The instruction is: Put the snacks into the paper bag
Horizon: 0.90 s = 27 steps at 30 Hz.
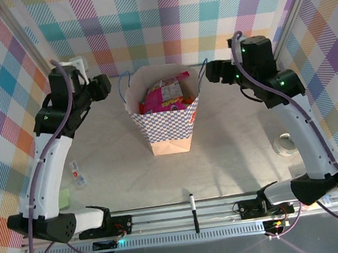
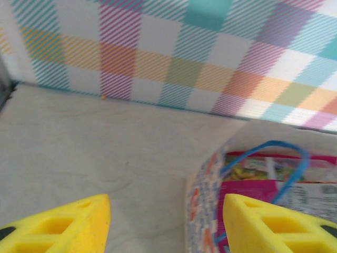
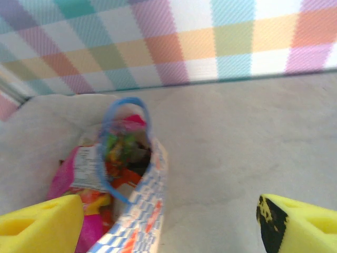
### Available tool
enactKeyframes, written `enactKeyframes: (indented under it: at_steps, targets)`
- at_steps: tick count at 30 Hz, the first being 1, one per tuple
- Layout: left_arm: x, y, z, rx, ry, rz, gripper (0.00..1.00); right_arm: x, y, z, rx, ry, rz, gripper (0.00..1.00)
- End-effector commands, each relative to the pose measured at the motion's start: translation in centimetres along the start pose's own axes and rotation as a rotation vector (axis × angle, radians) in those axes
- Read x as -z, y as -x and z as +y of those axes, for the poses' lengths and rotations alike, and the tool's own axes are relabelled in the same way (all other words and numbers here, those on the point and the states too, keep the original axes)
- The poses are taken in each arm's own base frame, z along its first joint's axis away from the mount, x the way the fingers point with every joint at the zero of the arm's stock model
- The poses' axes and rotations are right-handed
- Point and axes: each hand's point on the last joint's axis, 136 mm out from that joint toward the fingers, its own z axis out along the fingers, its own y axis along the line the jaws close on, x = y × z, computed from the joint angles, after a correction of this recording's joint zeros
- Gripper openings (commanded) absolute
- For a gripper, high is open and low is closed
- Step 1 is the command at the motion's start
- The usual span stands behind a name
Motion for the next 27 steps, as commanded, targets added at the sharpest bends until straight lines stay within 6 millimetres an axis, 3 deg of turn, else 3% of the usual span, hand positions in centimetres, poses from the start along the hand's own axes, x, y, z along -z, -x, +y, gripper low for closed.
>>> enactKeyframes:
  at_steps: [1,7,12,17,21,27]
  targets:
    - [-1.5,-2.0,2.0,-0.019,0.069,0.011,0.58,-0.3,-0.9,-3.2,-0.109,-0.066,-0.019,0.86]
    - [-6.8,-8.0,5.0,-0.080,0.164,0.036,0.63,-3.4,-4.3,-6.5,-0.209,-0.041,-0.013,0.93]
    - [-10.7,-12.8,8.8,-0.081,0.294,0.050,0.64,-6.2,-8.5,-11.9,-0.348,-0.149,-0.010,0.94]
    - [-12.1,-15.0,9.9,-0.082,0.284,0.029,0.65,-8.1,-11.5,-15.7,-0.335,-0.230,-0.102,0.96]
    - [-13.9,-17.4,11.3,-0.071,0.298,0.092,0.65,-10.4,-14.2,-18.1,-0.279,-0.300,-0.081,0.97]
    - [-15.8,-19.1,12.2,-0.045,0.260,0.053,0.65,-13.0,-16.0,-19.9,-0.182,-0.329,-0.083,0.96]
